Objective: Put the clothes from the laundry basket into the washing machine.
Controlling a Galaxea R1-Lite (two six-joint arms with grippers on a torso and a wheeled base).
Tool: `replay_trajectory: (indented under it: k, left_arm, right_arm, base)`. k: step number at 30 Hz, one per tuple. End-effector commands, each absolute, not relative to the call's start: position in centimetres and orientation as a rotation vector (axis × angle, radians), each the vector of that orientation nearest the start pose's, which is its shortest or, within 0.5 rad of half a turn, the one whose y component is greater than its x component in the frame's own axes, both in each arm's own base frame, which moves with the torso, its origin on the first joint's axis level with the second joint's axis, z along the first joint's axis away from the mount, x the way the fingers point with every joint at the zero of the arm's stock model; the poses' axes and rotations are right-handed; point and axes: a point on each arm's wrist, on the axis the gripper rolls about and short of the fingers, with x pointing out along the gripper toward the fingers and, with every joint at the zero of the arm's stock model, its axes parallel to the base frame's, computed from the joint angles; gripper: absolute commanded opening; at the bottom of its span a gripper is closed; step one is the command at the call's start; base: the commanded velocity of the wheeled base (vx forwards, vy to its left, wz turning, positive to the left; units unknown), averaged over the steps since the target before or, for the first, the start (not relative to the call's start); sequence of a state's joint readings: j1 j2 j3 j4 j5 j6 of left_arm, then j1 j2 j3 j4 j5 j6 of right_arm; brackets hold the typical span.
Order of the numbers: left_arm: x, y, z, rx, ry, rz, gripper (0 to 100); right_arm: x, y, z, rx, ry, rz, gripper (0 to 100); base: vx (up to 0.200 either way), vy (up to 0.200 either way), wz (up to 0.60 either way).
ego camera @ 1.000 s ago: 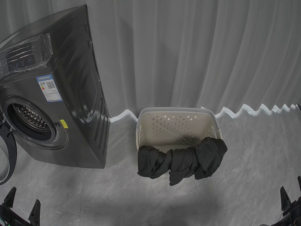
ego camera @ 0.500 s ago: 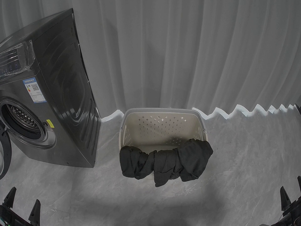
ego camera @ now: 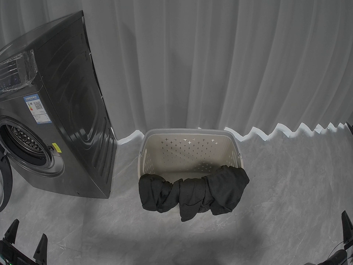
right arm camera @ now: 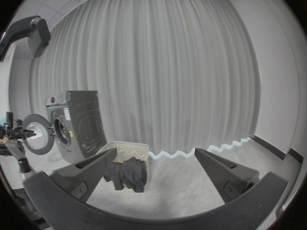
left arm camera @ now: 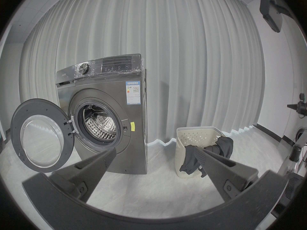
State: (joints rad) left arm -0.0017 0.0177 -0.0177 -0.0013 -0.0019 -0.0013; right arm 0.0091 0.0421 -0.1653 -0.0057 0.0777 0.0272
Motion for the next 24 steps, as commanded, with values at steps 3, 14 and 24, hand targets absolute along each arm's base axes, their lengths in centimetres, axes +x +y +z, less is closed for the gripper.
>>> replay_trajectory:
  k: [3,14,24]
  left_arm:
    - [-2.3,0.0,7.6,-0.002,-0.003,-0.005,100]
    - [-2.3,0.0,7.6,-0.003,-0.003,-0.005,100]
    - [-2.3,0.0,7.6,-0.003,-0.003,-0.005,100]
  right_arm:
    - [3.3,1.1,14.3,0.057,0.337,0.443,100]
    - [13.8,4.4,12.9,0.011,0.499,0.556,100]
    - [20.8,8.9,9.8,0.038,0.628,0.536,100]
  base:
    - [0.000,0.000,0.00]
    - [0.000,0.000,0.00]
    - [0.000,0.000,0.00]
